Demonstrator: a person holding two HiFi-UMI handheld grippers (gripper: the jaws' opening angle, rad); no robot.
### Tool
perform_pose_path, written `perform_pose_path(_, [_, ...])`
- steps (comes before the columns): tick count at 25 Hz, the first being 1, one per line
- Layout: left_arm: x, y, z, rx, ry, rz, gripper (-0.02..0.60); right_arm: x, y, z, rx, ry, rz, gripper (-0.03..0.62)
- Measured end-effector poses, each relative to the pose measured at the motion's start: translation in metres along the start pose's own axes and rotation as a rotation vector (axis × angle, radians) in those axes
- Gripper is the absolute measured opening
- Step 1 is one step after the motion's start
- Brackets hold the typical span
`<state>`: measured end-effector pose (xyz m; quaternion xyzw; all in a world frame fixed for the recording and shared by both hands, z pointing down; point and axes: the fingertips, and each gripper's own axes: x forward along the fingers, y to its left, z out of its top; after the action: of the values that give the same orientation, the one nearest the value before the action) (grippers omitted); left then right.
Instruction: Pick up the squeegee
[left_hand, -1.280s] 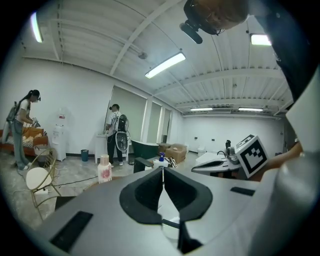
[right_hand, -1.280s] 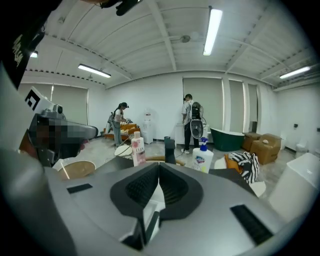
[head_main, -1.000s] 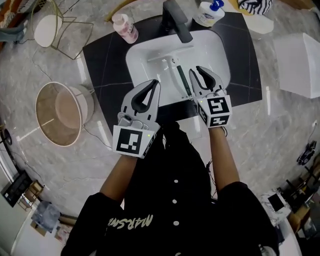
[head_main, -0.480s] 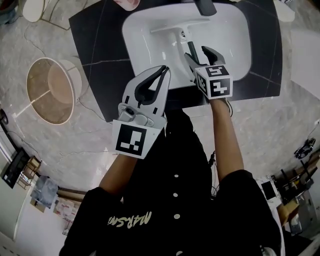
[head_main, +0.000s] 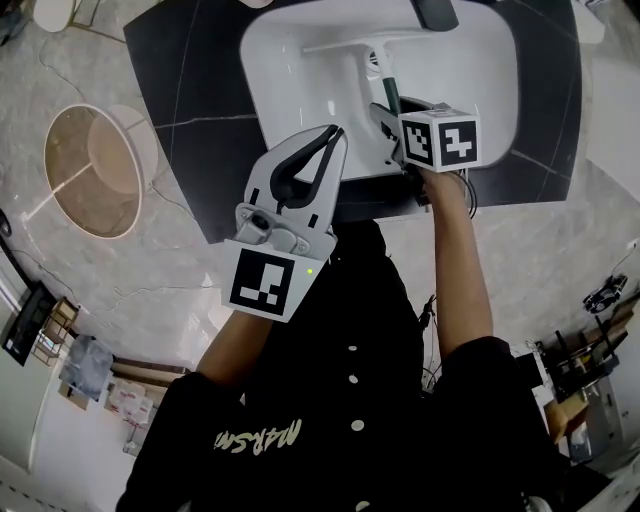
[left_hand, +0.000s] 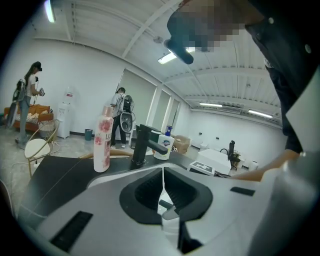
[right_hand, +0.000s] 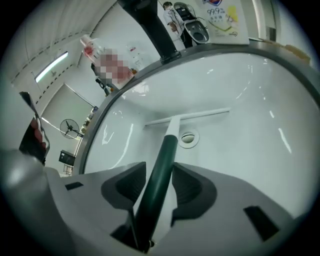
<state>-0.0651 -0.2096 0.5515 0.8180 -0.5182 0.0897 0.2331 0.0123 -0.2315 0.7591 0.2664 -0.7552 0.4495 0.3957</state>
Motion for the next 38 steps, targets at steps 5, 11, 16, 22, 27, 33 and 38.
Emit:
perform_pose_path(5, [0.002,0.006,0.001,-0.007,0.007,0.005,0.018,0.002,-0.001,-0.005,0.051,0.033,0.021,0.104])
perform_pose_path(11, [0.001,0.006,0.009,0.008,-0.003,0.001,0.018,-0.010,-0.005,0.000,0.063,-0.013,-0.001,0.071])
perform_pose_path(16, [-0.005,0.002,0.028,0.033,-0.027,-0.008,0.018,-0.032,0.004,0.013,0.029,-0.069,-0.023,0.069])
perform_pose_path(22, [-0.021,-0.009,0.067,0.082,-0.081,-0.015,0.018,-0.074,0.018,0.016,0.013,-0.121,-0.060,0.069])
perform_pose_path(27, [-0.031,-0.025,0.109,0.141,-0.147,-0.034,0.018,-0.112,0.024,0.006,0.008,-0.153,-0.107,0.069])
perform_pose_path(33, [-0.040,-0.049,0.153,0.204,-0.220,-0.066,0.018,-0.179,0.023,-0.003,0.016,-0.244,-0.191,0.069])
perform_pose_path(38, [-0.048,-0.064,0.185,0.257,-0.302,-0.079,0.018,-0.246,0.032,0.014,-0.029,-0.415,-0.279,0.069])
